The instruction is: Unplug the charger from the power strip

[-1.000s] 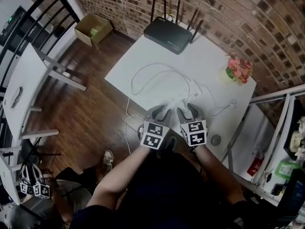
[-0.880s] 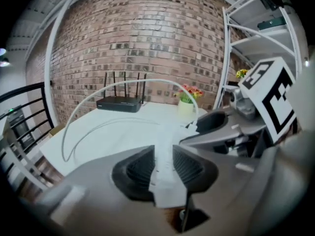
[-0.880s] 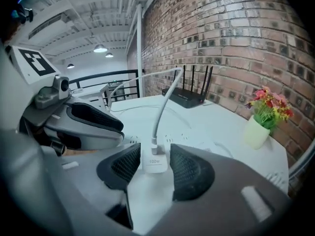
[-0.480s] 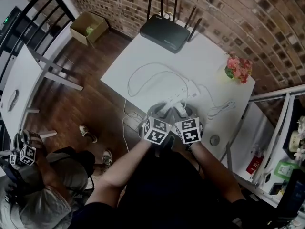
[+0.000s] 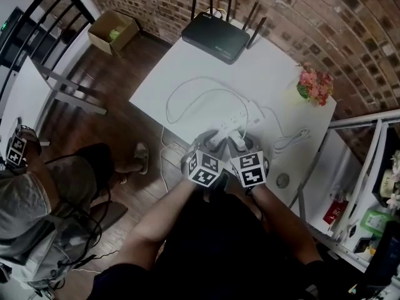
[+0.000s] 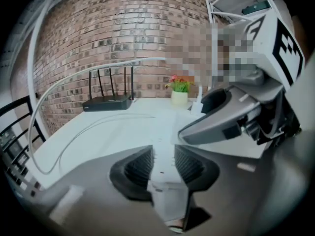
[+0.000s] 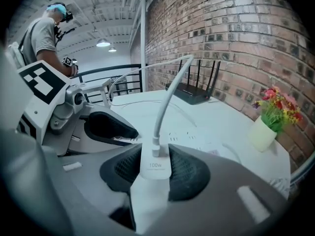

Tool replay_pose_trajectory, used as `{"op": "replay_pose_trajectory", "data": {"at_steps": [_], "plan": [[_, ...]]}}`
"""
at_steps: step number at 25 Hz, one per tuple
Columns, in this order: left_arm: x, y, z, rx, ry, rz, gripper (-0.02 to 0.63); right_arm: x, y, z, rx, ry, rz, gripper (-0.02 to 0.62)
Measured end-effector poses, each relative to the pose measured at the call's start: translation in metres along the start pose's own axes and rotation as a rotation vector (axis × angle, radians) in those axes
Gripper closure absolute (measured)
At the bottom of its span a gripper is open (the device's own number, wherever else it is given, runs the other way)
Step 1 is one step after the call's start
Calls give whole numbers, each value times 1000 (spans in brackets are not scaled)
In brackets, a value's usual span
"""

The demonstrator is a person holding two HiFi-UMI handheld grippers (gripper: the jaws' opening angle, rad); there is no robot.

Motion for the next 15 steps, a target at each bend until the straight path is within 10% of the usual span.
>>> {"op": "replay_pose_trajectory", "data": {"at_steps": [15], "plan": [[1,-1,0,-6,-26,8,465,5,-1,-1,-24,-15,14,454]]}}
Point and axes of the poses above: the fingertips, and each gripper's own axes: z forward along the fingers, y to its right, x out of its top, the point moved 3 cm from there along -z, backward along the fingers, and after that the axes turned 2 degrees about y, right-handed, at the moved point
